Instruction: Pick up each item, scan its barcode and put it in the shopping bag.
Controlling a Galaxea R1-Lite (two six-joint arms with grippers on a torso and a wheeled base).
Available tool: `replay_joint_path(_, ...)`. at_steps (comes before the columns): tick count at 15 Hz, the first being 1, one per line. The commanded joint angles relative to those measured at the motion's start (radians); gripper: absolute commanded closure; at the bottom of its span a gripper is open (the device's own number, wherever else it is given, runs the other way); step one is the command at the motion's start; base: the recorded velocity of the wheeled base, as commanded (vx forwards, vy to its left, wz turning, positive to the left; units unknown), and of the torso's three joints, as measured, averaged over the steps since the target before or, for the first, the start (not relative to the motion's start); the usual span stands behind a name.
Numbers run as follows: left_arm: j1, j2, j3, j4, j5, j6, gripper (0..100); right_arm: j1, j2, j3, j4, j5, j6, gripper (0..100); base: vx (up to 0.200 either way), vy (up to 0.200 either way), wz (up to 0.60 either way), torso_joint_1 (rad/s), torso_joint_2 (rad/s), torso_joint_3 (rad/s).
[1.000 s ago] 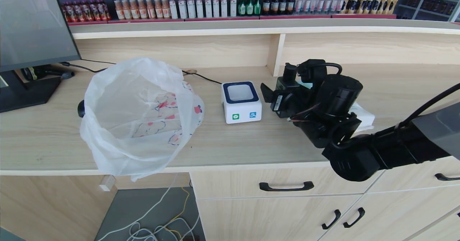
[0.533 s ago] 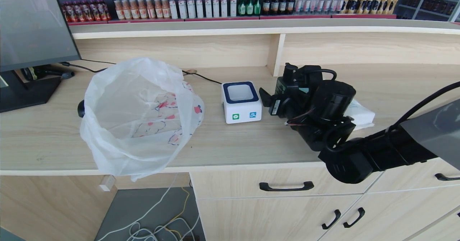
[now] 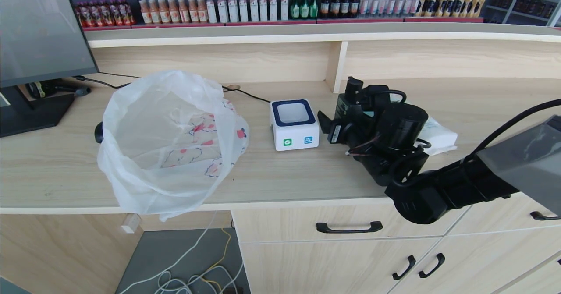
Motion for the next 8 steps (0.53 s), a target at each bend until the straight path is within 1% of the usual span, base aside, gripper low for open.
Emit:
replay_joint_path(1, 0.001, 0.0, 0.0, 0.0, 0.0, 0.0, 0, 0.002, 0.009, -0.003, -0.001, -0.001, -0.001, 100, 0.0, 0.0, 0.0, 0.0, 0.0, 0.0)
replay_joint_path(8, 0.001, 0.0, 0.0, 0.0, 0.0, 0.0, 0, -0.006, -0.008, -0.003, -0.001, 0.001, 0.001, 100, 0.0, 0.0, 0.0, 0.0, 0.0, 0.0)
